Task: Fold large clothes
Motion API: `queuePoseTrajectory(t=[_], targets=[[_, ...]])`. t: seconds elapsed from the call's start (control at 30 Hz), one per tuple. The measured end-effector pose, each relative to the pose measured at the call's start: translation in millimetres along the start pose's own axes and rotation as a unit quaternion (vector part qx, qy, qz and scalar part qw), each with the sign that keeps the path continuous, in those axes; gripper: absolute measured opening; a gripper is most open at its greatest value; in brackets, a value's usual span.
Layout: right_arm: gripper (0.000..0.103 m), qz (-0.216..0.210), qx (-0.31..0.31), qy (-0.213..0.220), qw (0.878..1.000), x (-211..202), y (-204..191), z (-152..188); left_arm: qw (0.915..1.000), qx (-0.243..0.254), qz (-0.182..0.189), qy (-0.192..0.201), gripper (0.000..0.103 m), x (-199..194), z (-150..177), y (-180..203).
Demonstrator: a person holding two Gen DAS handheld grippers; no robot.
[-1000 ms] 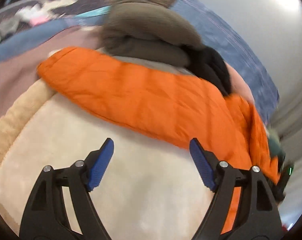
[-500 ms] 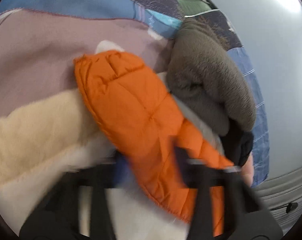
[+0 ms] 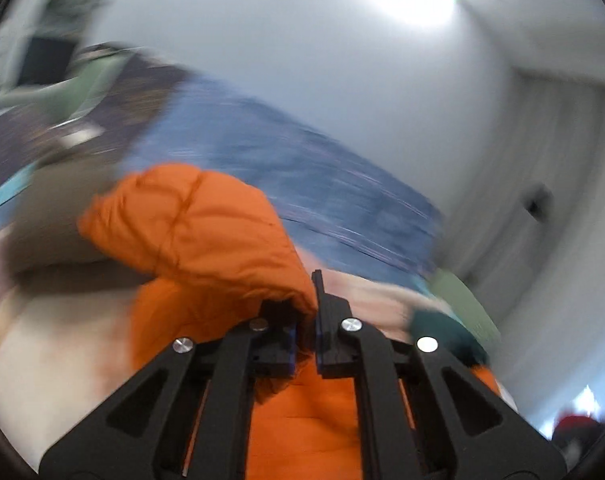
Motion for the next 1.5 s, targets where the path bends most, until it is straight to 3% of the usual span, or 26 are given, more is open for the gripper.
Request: queuePoseTrajectory(t=[0.03, 0.07, 0.13, 0.17, 0.2, 0.33, 0.4, 0.63, 0.73, 0.9, 1.1, 1.2, 1.27, 1.3, 1.33, 1.4, 1.5], targets=[[0.059, -0.004, 0.003, 0.003, 1.000, -1, 1, 1, 0.9990, 0.029, 0.026, -0.022, 0.009, 18, 16, 37], [0.059, -0.007, 0.006, 0.005, 1.000, -3, 1, 1, 0.9984, 0.037, 0.032, -0.028, 0.010, 22, 24, 47], [0.062, -0.019, 0.012, 0.009, 1.000, -5, 2, 2, 0.9940, 0.077, 0.048, -0.061, 0.023, 55, 58, 93], [0.064, -0.026, 0.013, 0.011, 1.000, -6, 2, 2, 0.9918, 0.093, 0.047, -0.075, 0.051, 69, 73, 105], [0.068, -0.030, 0.011, 0.012, 0.999, -7, 1, 2, 0.9877, 0.116, 0.028, -0.101, 0.070, 93, 100, 120], [0.075, -0.026, -0.003, 0.008, 1.000, -8, -5, 3, 0.9758, 0.158, -0.007, -0.150, 0.071, 126, 147, 122], [0.076, -0.025, -0.007, 0.007, 1.000, -8, -7, 3, 0.9734, 0.165, -0.031, -0.156, 0.072, 131, 155, 106], [0.077, -0.014, -0.009, 0.004, 1.000, -16, -8, 4, 0.9756, 0.124, -0.110, -0.144, 0.073, 110, 112, 3], [0.076, -0.018, 0.001, 0.008, 1.000, -29, -4, 4, 0.9732, 0.092, -0.147, -0.151, 0.073, 98, 116, -46], [0.077, -0.021, 0.114, 0.020, 0.993, -60, 33, 4, 0.9682, 0.067, -0.181, -0.159, 0.073, 87, 125, -92], [0.077, 0.022, 0.197, 0.053, 0.979, -89, 86, 1, 0.9687, 0.072, -0.179, -0.157, 0.075, 88, 129, -93], [0.077, -0.007, 0.232, 0.043, 0.972, -73, 97, -6, 0.9694, 0.072, -0.175, -0.156, 0.076, 88, 134, -92], [0.076, -0.010, 0.224, 0.025, 0.974, -57, 95, -12, 0.9698, 0.072, -0.172, -0.157, 0.076, 90, 137, -92], [0.065, -0.007, 0.212, 0.018, 0.977, -51, 92, -17, 0.9701, 0.073, -0.171, -0.156, 0.076, 89, 138, -91], [0.037, -0.001, 0.196, 0.010, 0.980, -46, 87, -19, 0.9697, 0.073, -0.172, -0.157, 0.076, 89, 139, -91], [0.008, 0.013, 0.194, 0.027, 0.980, -57, 84, -21, 0.9710, 0.070, -0.168, -0.155, 0.076, 85, 137, -92], [0.007, 0.063, 0.167, 0.070, 0.981, -93, 77, -22, 0.9736, 0.065, -0.169, -0.139, 0.076, 72, 126, -93]])
Point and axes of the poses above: each gripper's, at about its wrist camera, not at the fingertips, and x roughly the way its jaws point, y to its right, z to its underside, the point moved 5 cm from there along x, roughly the way its jaws point, and after that the axes turned 13 degrees about -x, right-handed, at the moved point
